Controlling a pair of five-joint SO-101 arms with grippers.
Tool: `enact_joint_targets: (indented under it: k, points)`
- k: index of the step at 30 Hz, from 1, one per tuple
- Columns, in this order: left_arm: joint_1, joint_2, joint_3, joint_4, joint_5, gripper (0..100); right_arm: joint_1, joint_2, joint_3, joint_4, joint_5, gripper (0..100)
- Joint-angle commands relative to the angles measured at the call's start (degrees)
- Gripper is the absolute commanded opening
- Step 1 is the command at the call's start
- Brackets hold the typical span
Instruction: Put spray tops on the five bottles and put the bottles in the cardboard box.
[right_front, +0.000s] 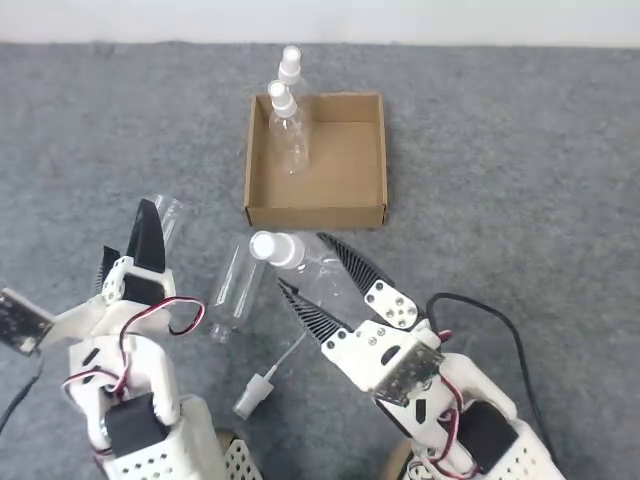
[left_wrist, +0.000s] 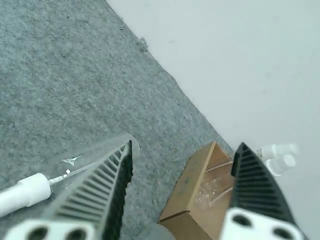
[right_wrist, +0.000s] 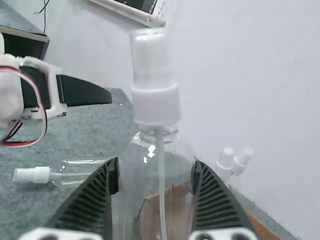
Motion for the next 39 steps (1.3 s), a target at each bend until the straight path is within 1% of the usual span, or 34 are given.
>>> enact_joint_targets:
  k: [1,7,11,17,20,24,27,34,39]
  points:
    - [0.0,-0.9,-0.2,0.1,-0.5,30,0.3,-1.5,-6.2,-1.5,-0.9,1.5]
    - [0.1,-0.9,-0.2,-0.1,-0.5,30,0.3,-1.4,-9.4,-1.5,-0.9,1.6]
    - [0.1,-0.9,-0.2,-0.1,-0.5,30,0.3,3.7,-14.0,-1.5,-1.5,1.6]
    - [0.1,-0.9,-0.2,-0.1,-0.5,30,0.7,18.4,-26.5,-0.9,-14.9,1.7]
    - [0.1,-0.9,0.2,-0.2,-0.5,30,3.3,23.3,-31.2,-1.5,-22.2,1.7]
    - [-0.1,-0.9,1.3,-1.8,-0.5,30,7.1,27.9,-36.0,-1.0,-34.0,1.7]
    - [0.1,-0.9,2.4,-3.9,-0.5,30,8.8,30.2,-37.7,-0.9,-40.4,1.7]
    - [0.1,-0.9,2.9,-4.8,-0.5,30,9.5,34.9,-40.0,-1.5,-46.1,1.7]
    - [0.1,-0.9,2.9,-4.8,-0.5,30,9.6,42.2,-44.5,-1.5,-46.5,1.7]
